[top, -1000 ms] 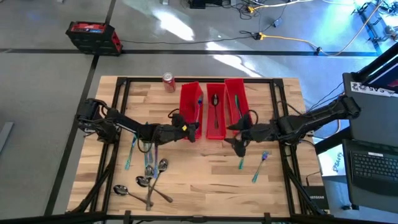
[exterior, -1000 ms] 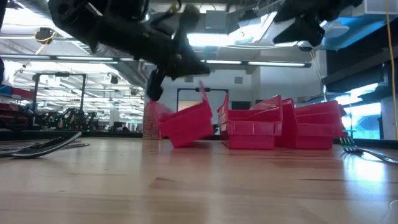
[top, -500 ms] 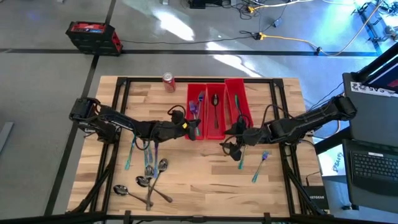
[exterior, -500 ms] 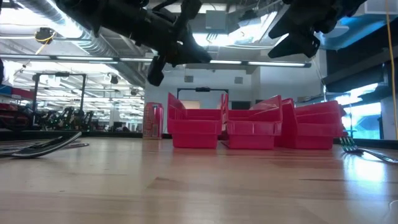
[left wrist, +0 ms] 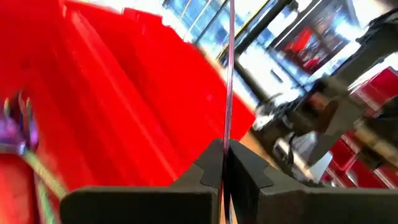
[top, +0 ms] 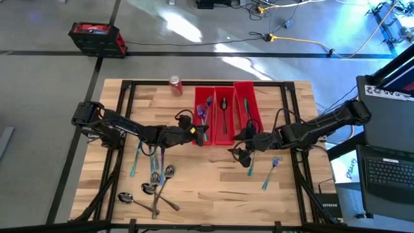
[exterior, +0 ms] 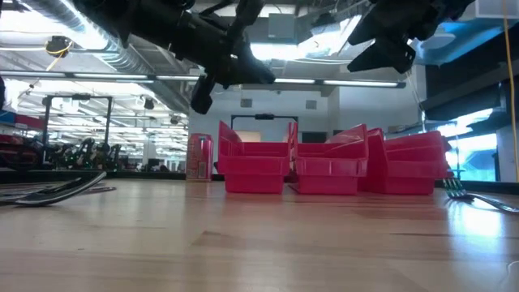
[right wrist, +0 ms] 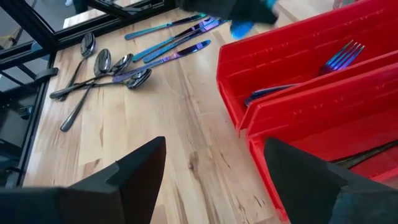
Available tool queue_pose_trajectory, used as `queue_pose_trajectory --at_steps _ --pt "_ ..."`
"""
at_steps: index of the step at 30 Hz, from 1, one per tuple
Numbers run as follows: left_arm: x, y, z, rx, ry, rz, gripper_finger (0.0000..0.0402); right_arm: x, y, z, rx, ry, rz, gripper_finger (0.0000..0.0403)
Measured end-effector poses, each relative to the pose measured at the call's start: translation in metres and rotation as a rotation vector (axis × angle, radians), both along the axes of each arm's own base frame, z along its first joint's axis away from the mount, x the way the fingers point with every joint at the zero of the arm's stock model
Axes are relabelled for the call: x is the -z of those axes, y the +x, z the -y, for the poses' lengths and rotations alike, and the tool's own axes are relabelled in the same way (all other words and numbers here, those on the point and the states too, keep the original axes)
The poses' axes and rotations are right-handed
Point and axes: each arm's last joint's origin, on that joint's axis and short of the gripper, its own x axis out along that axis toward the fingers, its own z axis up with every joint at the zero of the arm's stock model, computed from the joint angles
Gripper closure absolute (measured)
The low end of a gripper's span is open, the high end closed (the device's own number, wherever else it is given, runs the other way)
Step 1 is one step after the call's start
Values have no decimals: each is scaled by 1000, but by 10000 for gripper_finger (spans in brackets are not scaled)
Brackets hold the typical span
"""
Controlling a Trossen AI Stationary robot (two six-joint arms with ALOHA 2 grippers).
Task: Sort silverware
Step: Put the purple fork into the left red bin
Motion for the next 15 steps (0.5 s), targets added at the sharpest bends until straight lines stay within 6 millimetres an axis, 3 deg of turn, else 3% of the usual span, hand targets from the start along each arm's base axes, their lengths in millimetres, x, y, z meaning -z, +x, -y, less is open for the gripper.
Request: queue_pose_trajectory --at_steps 10,15 --pt "-29 8 -3 -64 24 -288 401 -1 1 0 -1 3 9 146" --pt "-38 2 -13 -117 19 -493 401 -1 0 0 1 4 8 146"
